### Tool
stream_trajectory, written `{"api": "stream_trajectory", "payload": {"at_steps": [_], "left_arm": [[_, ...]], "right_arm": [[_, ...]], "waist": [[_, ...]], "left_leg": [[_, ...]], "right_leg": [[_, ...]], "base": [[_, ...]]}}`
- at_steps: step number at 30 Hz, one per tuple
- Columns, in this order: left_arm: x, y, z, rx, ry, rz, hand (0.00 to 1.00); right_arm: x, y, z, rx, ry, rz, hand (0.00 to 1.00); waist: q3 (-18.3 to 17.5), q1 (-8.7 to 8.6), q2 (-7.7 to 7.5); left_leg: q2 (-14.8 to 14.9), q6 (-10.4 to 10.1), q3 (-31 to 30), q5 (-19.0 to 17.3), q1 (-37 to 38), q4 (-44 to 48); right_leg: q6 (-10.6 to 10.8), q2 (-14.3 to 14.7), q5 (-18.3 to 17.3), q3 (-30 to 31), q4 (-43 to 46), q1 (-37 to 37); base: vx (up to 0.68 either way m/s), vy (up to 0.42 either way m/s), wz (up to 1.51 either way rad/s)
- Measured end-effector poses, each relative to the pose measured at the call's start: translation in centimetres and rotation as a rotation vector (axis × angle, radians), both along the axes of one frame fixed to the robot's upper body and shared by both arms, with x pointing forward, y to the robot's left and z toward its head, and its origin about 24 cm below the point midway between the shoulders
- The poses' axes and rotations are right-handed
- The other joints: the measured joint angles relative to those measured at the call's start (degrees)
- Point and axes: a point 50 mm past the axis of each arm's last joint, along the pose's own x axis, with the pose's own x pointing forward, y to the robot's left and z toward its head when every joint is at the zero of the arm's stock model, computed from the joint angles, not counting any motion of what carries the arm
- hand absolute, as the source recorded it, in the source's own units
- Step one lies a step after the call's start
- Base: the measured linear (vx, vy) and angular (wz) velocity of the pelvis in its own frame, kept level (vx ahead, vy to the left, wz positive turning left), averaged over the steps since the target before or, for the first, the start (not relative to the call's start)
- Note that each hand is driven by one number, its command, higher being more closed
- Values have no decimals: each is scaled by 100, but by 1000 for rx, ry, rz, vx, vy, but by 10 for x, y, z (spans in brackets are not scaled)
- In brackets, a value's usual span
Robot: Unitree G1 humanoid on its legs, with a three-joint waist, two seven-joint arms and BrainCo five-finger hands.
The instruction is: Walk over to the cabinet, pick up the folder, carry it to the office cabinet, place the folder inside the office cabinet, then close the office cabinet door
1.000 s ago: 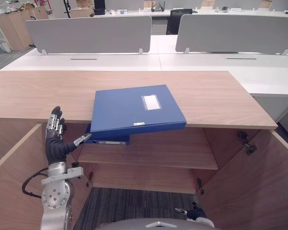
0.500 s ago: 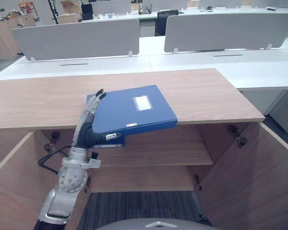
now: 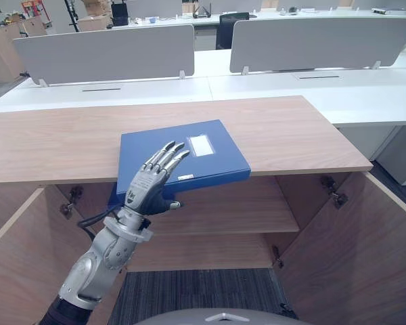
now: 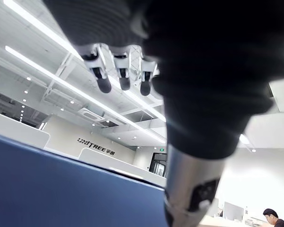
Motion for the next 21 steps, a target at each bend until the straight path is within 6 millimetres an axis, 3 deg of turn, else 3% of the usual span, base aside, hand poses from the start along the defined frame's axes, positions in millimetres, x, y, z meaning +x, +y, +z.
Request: {"api": "stream_trajectory", "payload": {"at_steps": [7,14,21], "left_arm": [[5,2,-15,92,-7,77,0],[7,1,-19,76,1,139,0],[8,15,-32,97,52,247,0]], "right_arm": [[-1,1,-1,0,9,15,0],[-2,3,-1,5,14,14,0],[-2,3,-2,7,16,12,0]], "waist": [[-2,-1,-25],[3,3,-52],[0,-27,-56]], "left_leg": [[-5,-10,-154,-16,-6,-1],[-4,-10,-154,-24,-3,-3],[0,-14,-150,-28,-3,-3]], "right_leg": [[7,2,38,-16,-118,50],[44,1,62,-22,-144,70],[49,2,67,-21,-151,75]], "base": [[0,0,0],[0,0,0],[0,0,0]]}}
